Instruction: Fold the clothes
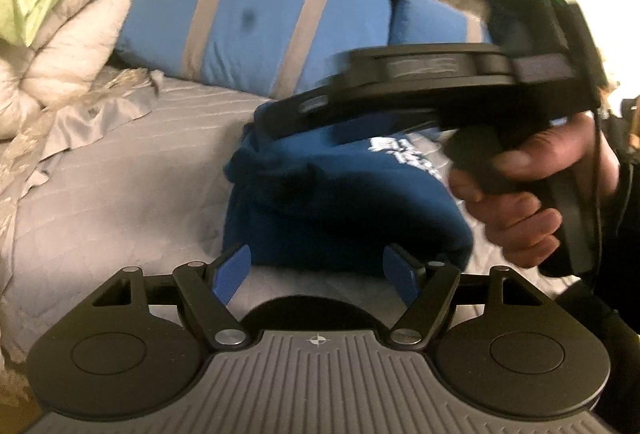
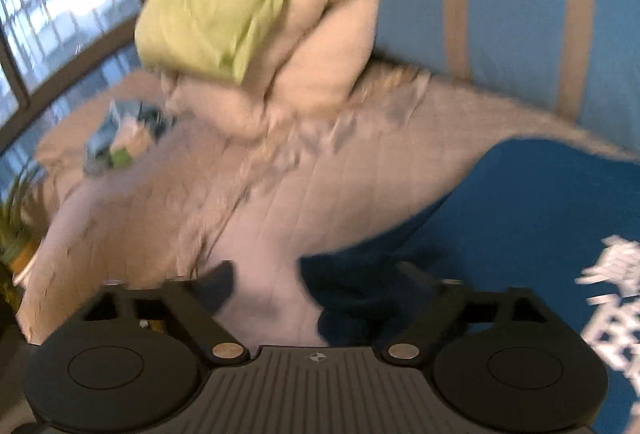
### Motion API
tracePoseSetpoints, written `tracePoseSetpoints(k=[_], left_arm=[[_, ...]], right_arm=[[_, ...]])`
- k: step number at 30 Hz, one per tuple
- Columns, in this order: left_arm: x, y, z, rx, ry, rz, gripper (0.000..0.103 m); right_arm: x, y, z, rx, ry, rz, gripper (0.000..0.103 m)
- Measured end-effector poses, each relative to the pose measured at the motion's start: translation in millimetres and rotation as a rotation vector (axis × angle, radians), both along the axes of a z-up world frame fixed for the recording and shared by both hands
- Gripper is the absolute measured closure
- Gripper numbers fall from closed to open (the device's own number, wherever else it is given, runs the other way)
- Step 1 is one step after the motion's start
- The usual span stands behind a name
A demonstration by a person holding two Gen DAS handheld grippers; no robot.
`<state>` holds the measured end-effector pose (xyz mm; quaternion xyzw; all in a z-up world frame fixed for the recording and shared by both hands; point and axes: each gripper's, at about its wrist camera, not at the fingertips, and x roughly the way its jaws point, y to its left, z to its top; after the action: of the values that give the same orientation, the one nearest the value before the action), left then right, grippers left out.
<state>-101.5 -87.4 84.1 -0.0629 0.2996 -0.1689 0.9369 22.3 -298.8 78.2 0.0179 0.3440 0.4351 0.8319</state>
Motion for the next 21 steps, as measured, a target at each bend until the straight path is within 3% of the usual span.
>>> tracePoseSetpoints(k=[6, 9, 12, 15, 18, 21], left_arm=[[37.6, 38.0, 32.9, -0.128, -0.031, -0.012, 0.03], [75.9, 50.2, 42.9, -0.195, 0.005, -0.044, 0.03], [119.8, 54.5, 33.0, -0.294, 0.146, -0.073, 0.031], [155.2, 58.5, 14.8, -0.376, 0.272, -0.084, 0.039], [176.7, 56.4, 0.1, -0.39, 0.358, -0.098, 0.045], [189.6, 52.6, -11.3, -0.392, 0.419, -0.115, 0.046]], right_arm=[[-9.4, -78.9, 6.5, 0.011, -0.113, -0.217, 0.0], [-10.9, -106.0, -14.8, -0.019, -0.15, -0.339, 0.0], [-10.2, -126.6, -43.3, 0.02, -0.114, -0.416, 0.0], [-6.6, -145.8, -72.1, 0.115, -0.027, -0.467, 0.0], [-0.8, -151.7, -80.6, 0.146, 0.027, -0.493, 0.0], [-2.5, -149.1, -74.5, 0.152, -0.011, -0.48, 0.0]])
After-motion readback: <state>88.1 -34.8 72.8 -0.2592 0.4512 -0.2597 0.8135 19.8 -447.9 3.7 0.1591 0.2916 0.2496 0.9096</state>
